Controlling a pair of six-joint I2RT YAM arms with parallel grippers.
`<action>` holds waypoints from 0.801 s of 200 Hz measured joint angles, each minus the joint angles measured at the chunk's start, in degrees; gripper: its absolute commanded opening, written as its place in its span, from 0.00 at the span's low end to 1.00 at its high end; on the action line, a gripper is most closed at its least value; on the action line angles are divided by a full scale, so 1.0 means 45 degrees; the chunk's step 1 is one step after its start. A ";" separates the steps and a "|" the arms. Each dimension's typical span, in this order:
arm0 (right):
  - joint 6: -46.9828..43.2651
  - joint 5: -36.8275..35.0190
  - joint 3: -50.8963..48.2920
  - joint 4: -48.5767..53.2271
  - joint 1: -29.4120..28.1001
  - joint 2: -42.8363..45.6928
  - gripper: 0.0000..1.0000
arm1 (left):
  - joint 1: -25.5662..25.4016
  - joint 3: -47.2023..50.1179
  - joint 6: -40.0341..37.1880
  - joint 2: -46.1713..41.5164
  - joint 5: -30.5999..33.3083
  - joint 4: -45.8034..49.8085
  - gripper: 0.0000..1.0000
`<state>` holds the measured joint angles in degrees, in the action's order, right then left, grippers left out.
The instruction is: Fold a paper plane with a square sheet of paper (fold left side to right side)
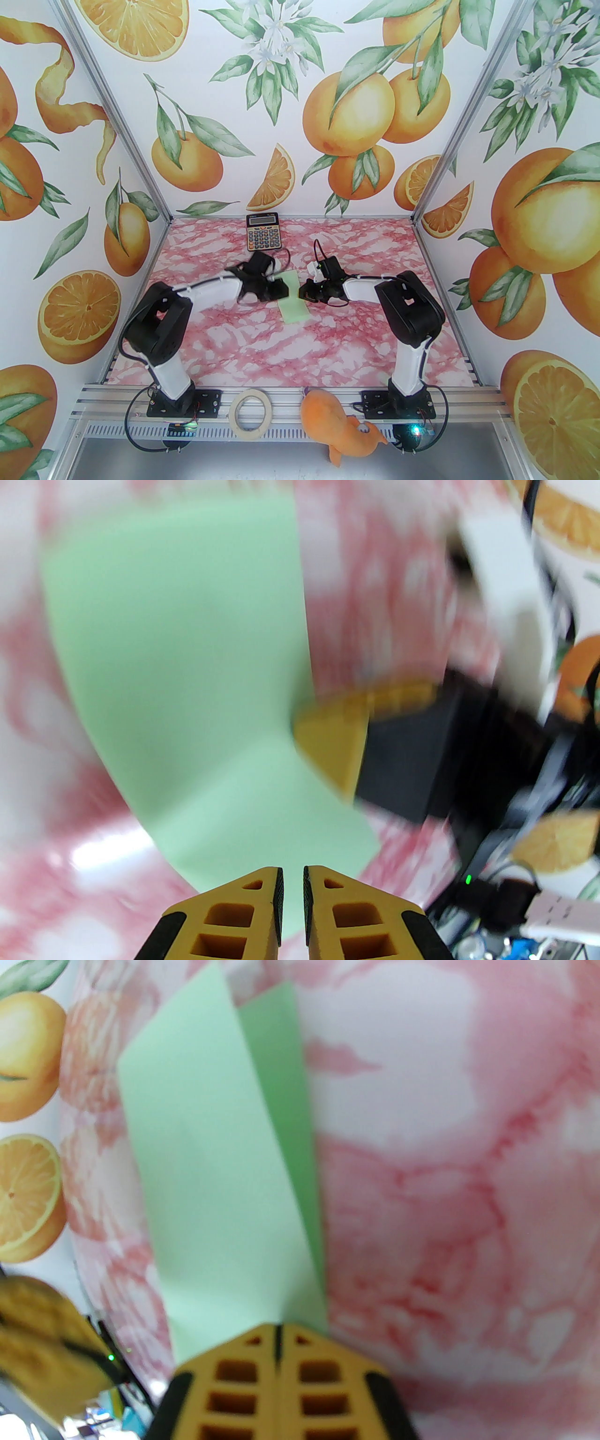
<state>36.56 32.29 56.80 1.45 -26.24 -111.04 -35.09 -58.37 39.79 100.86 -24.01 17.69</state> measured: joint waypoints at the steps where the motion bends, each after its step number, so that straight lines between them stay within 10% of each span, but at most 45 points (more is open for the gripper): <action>1: 0.0000 0.0000 0.0000 -0.0005 0.0000 0.0000 0.00 | -0.0019 0.0024 0.0015 0.0000 0.0005 -0.0015 0.17; 160: 0.0000 0.0005 -0.0015 -0.0034 0.0000 0.0000 0.00 | -0.0291 0.1258 0.0384 0.0321 0.0437 -0.0797 0.16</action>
<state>36.56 32.32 56.73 1.30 -26.24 -111.04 -36.40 -52.71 41.52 102.30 -22.04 14.11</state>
